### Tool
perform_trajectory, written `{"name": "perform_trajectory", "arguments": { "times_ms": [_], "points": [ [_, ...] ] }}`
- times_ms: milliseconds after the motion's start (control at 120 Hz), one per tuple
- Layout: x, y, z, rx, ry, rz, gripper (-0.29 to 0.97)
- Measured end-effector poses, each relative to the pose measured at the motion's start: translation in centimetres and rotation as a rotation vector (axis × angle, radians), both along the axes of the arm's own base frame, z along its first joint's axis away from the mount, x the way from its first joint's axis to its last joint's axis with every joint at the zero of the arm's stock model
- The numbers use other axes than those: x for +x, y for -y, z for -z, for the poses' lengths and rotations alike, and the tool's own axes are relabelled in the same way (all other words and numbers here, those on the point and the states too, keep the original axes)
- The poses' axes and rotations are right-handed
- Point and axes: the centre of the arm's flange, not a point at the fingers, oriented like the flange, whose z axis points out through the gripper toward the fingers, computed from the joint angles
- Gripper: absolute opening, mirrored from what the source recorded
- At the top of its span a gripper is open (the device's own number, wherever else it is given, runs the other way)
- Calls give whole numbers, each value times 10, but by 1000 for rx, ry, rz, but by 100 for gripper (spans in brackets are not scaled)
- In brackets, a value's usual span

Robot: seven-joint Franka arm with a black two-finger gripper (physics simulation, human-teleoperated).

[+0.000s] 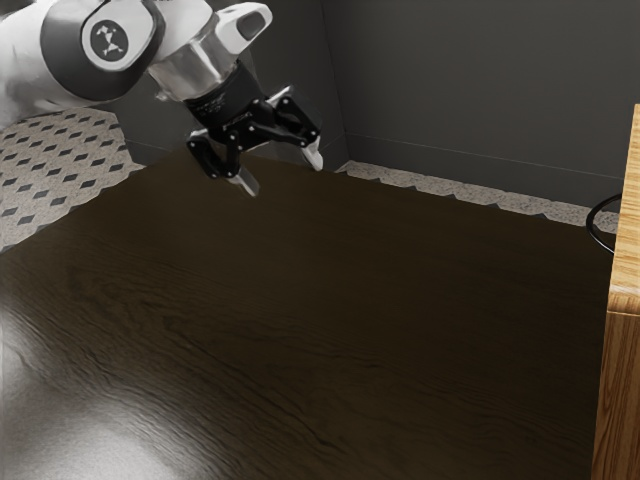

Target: Pull the drawer handle with one arm to open the drawer

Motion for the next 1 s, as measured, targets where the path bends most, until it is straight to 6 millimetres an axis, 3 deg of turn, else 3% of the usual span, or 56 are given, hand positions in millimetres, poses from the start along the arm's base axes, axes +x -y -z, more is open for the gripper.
{"name": "perform_trajectory", "arguments": {
  "times_ms": [125, 283, 475, 817, 1000],
  "points": [
    [20, 33, 3, -69, 77, -55, 68],
    [28, 72, -3, -134, 139, -94, 68],
    [54, 88, 42, -176, 128, -178, 68],
    [52, 176, 66, -260, 183, -154, 68],
    [49, 199, 64, -285, 217, -145, 68]
  ]
}}
